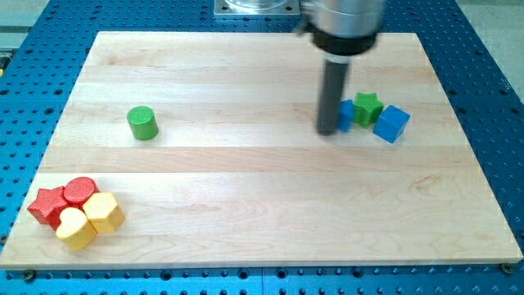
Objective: Slide the green circle right to the green star
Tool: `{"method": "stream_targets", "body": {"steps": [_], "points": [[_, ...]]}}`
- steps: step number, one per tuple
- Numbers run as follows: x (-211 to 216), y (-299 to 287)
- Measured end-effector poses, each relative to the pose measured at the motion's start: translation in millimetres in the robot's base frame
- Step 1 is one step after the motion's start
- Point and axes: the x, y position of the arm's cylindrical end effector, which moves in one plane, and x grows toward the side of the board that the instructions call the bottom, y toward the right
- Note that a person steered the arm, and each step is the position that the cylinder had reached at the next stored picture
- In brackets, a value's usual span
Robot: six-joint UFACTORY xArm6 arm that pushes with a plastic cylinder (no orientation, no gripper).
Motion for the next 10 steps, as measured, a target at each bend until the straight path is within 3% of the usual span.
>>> {"method": "stream_targets", "body": {"steps": [1, 2, 4, 5, 6, 7, 8, 9, 10], "points": [[0.0, -42.8], [22.5, -152.2], [26.5, -397.3], [2.4, -358.0], [1.1, -216.0], [-1.1, -216.2], [-37.1, -288.7], [-90.8, -225.5], [-113.7, -124.8]]}}
